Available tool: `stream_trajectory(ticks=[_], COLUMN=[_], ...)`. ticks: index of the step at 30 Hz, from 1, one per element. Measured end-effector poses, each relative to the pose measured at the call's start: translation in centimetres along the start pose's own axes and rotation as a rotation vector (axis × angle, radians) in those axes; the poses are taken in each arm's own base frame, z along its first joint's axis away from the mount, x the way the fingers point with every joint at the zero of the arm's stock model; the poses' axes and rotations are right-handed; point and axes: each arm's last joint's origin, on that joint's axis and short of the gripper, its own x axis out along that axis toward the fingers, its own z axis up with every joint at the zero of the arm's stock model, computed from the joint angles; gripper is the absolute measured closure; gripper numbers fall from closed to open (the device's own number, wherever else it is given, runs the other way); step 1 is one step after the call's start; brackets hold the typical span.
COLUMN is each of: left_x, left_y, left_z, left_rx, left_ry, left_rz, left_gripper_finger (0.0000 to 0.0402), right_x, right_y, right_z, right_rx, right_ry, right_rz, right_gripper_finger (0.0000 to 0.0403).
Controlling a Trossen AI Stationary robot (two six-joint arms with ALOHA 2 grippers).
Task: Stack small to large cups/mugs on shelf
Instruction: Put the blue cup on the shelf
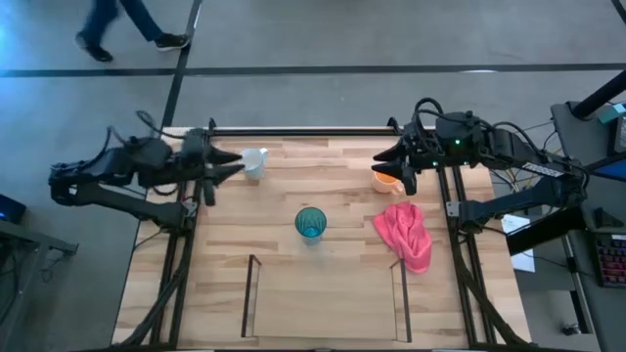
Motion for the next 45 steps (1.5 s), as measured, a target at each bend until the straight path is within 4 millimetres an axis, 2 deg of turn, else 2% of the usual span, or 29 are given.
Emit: stream_trajectory(ticks=[7, 13, 16, 23, 26, 31, 45], left_x=[4.3, 8.3, 10.3, 13.4, 14.3, 15.8, 17.3], left_y=[-1.6, -2.7, -3.3, -4.5, -4.9, -5.2, -5.4], left_z=[-1.3, -2.5, -3.5, -4.0, -3.9, -4.7, -5.9], left_rx=[-0.160, -0.426, -0.429, -0.524, -0.524, -0.553, -0.566], left_ry=[0.169, 0.280, 0.354, 0.452, 0.457, 0.501, 0.557], left_rz=[-0.066, 0.012, 0.027, 0.021, 0.023, 0.063, 0.116], left_gripper_finger=[0.0299, 0.0299, 0.0299, 0.0299, 0.0299, 0.0299, 0.0299], right_x=[0.0, 0.0, 0.0, -0.1, -0.1, -0.1, -0.1], right_y=[0.0, -0.1, -0.2, -0.4, -0.5, -0.6, -0.7], right_z=[0.0, -0.3, -0.5, -1.0, -1.2, -1.5, -1.8], right_rx=[0.056, 0.055, 0.055, 0.062, 0.063, 0.064, 0.059], right_ry=[-0.001, 0.025, 0.052, 0.104, 0.119, 0.145, 0.171], right_rz=[-0.005, -0.019, -0.030, -0.051, -0.057, -0.067, -0.076], right_gripper_finger=[0.0260, 0.0266, 0.0266, 0.0271, 0.0273, 0.0273, 0.0280])
